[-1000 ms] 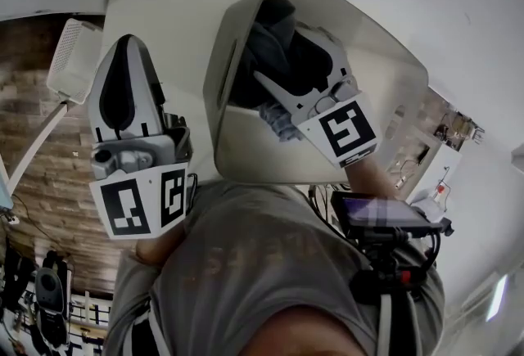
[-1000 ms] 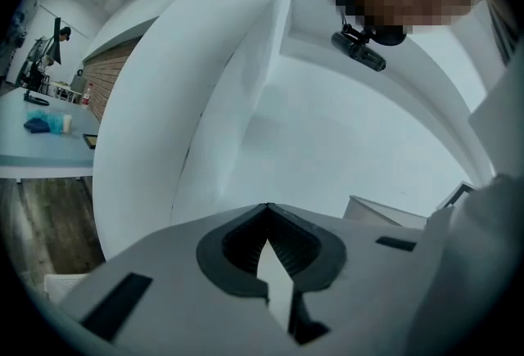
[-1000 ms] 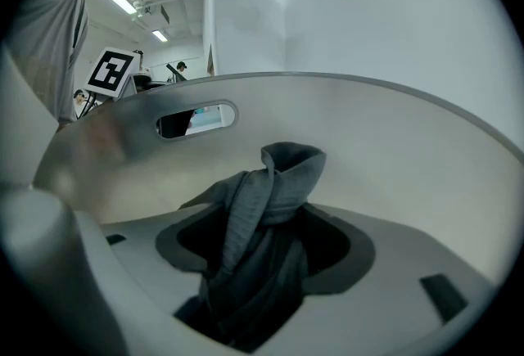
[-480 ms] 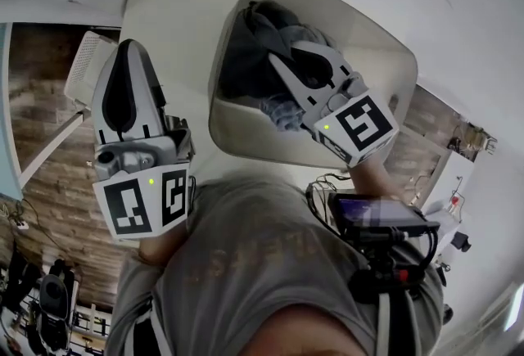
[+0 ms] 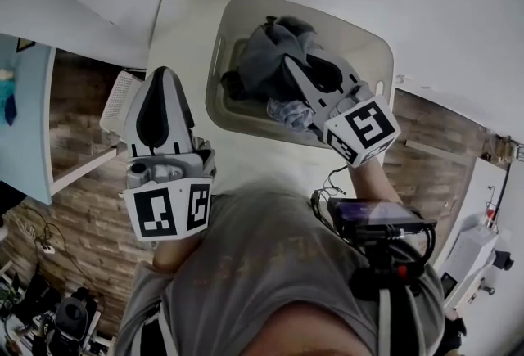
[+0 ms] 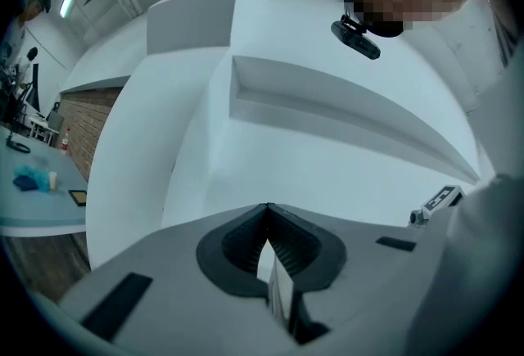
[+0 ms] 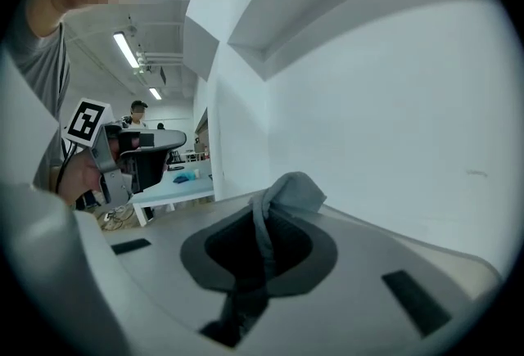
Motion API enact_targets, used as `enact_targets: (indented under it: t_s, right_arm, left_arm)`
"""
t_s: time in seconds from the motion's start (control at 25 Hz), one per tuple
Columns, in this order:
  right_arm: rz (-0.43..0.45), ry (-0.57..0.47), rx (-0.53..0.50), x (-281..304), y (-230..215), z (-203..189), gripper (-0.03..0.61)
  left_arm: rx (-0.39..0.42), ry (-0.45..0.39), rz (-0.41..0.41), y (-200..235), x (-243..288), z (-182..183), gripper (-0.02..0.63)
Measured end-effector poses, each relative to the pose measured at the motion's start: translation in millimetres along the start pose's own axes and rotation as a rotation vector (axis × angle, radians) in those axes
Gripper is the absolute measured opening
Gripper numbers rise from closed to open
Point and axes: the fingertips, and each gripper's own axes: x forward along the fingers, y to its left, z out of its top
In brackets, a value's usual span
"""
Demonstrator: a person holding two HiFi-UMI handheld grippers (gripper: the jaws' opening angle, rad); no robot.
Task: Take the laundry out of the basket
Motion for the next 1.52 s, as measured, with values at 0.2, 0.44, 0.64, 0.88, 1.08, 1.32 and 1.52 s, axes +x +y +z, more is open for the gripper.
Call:
enact_targets:
  t_s: [0.2, 0.44, 0.64, 0.88, 1.08, 1.32, 1.52]
  right_arm:
    - [-0.064, -0.113, 0.022, -33, -11, 26, 0.035]
    - [-0.131, -0.245, 0.033, -66, -15, 62, 0.035]
    - [-0.170, -0.360, 0.018, -99, -21, 101, 0.035]
    - [-0.219, -0.479, -0.026, -157, -22, 150, 0.034]
    - [-0.278, -0.556, -0.068, -185, -16, 188, 0.035]
    - [-0.419, -0.666, -0.127, -289, -17, 217, 0.035]
    - [-0.511, -0.715, -0.216, -369, -11, 235, 0.035]
  left_arm:
    - [0.047, -0.036, -0.052, -34, -15, 20, 0.008]
    - [0.096, -0.087, -0.111, -60, -36, 41, 0.008]
    - [0.117, -0.123, -0.148, -80, -46, 54, 0.008]
    - [0.131, -0.158, -0.197, -109, -54, 64, 0.008]
    - [0.118, -0.165, -0.240, -101, -48, 62, 0.008]
    - [0.103, -0.172, -0.345, -153, -48, 60, 0.008]
    - [0.089, -0.168, -0.426, -201, -50, 54, 0.008]
